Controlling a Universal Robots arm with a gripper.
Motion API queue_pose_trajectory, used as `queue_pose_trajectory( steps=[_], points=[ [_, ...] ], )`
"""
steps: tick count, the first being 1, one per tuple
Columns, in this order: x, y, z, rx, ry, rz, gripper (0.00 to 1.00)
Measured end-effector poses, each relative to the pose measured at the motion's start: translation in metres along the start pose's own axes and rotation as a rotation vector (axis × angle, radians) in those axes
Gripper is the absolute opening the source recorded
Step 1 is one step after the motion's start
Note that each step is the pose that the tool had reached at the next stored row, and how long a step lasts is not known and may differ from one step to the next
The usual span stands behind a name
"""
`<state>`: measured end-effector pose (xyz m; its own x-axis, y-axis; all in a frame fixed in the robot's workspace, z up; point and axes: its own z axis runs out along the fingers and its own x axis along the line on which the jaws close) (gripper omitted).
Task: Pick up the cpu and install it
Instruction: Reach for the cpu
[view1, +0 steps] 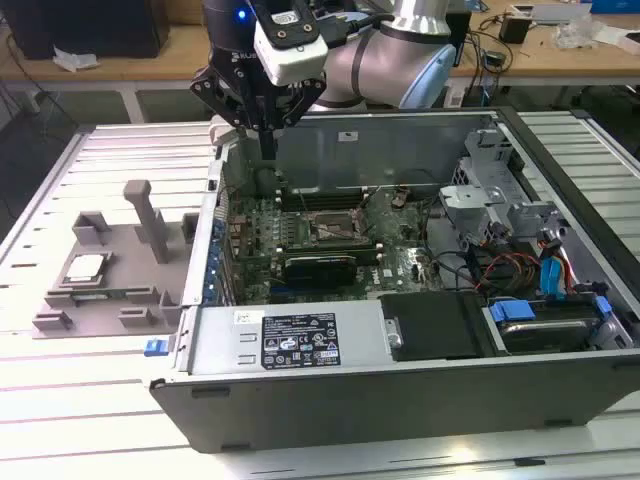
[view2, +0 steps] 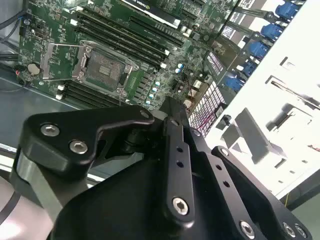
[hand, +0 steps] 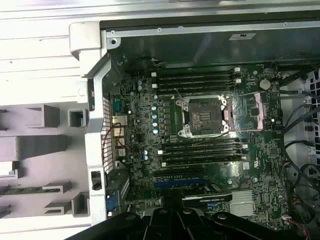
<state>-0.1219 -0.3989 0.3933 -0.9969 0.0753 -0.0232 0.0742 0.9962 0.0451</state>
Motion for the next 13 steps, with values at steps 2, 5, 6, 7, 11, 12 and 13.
queue_pose_trajectory(
  steps=[2, 5, 6, 7, 11, 12, 13],
  points=[
    [0.0000, 0.0000, 0.0000, 0.0000, 0.0000, 0.000, 0.11],
    [0.0000, 0.0000, 0.0000, 0.0000, -0.0001, 0.000, 0.11],
    [0.0000, 0.0000, 0.0000, 0.0000, -0.0001, 0.000, 0.11],
    [0.0000, 0.0000, 0.0000, 0.0000, 0.0000, 0.000, 0.11],
    [0.0004, 0.0000, 0.0001, -0.0001, -0.0002, 0.000, 0.11],
    [0.0009, 0.0000, 0.0001, -0.0002, -0.0002, 0.000, 0.11],
    [0.0018, -0.0001, 0.0000, -0.0001, 0.0000, 0.000, 0.11]
  ],
)
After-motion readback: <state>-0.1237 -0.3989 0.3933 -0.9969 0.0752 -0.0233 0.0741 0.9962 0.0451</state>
